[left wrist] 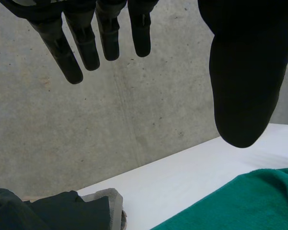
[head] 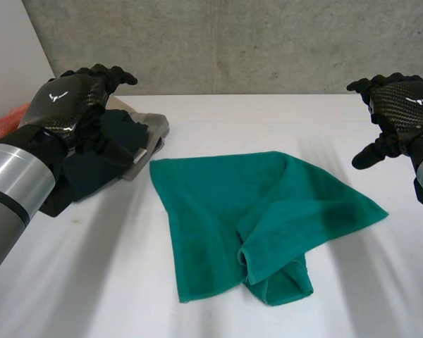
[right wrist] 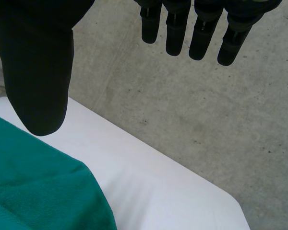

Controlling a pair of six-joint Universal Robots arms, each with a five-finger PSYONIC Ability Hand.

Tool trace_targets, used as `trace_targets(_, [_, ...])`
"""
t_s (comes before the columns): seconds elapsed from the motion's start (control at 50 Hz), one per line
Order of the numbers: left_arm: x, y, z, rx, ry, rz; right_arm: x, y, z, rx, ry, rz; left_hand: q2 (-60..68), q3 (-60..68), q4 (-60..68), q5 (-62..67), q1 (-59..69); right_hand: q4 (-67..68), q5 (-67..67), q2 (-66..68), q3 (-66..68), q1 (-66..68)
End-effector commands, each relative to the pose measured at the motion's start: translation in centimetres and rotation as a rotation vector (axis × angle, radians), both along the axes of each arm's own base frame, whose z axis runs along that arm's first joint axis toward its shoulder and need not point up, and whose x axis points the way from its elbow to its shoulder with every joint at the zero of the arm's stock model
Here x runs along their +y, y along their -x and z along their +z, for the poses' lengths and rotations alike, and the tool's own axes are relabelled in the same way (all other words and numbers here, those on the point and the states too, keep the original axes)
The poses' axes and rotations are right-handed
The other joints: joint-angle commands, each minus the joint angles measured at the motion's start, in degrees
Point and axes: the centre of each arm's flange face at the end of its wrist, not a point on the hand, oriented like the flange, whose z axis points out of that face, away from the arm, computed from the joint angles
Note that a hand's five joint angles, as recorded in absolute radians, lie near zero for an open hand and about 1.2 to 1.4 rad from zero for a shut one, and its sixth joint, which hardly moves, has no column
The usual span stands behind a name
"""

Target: Fold the laundry.

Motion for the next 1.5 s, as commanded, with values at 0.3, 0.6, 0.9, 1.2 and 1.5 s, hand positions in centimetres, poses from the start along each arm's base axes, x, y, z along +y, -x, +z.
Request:
trace_targets(0.3, [0.6,0.6,-0.4,-0.014,-0.006,-0.039,1.2,-0.8,-0.6,0.14,-0.005,0.079,-6.5,-6.5,-6.9,-9.0,-6.8,-7.6,-9.7,-7.3,-7.5,-6.5])
trace_targets(0.6, [-9.9,2.5,-8.3,-0.544,0.17,0.014,2.0,-2.2,-5.9,0.27,-0.166,0.184,-5.6,-5.6,-6.0,-8.1,-6.0,-7.6,-9.7,-7.3,-7.5,-6.5])
trace_targets(0.9, [-19.6,4.1,-18.3,-0.781,0.266,-0.129,1.2,-2.2,-8.0,0.284,-0.225,0.181,-5.6,-5.7,-6.0,-8.1,-6.0,-7.6,-9.7,-7.3,-7.5,-6.5])
trace_targets(1.2, [-23.5,4.6,-21.4,-0.785,0.304,-0.147,0.5,-2.2,-9.0,0.287,-0.244,0.177,-6.3,-6.3,-6.7,-8.8,-6.6,-7.6,-9.7,-7.3,-7.5,-6.5])
trace_targets(1.5, [-29.2,-2.5,-20.7,-0.938,0.31,0.137,0.3,-2.3,-8.9,0.283,-0.23,0.18,-6.0,-6.0,-6.3,-8.5,-6.3,-7.6,-9.7,-7.3,-7.5,-6.5])
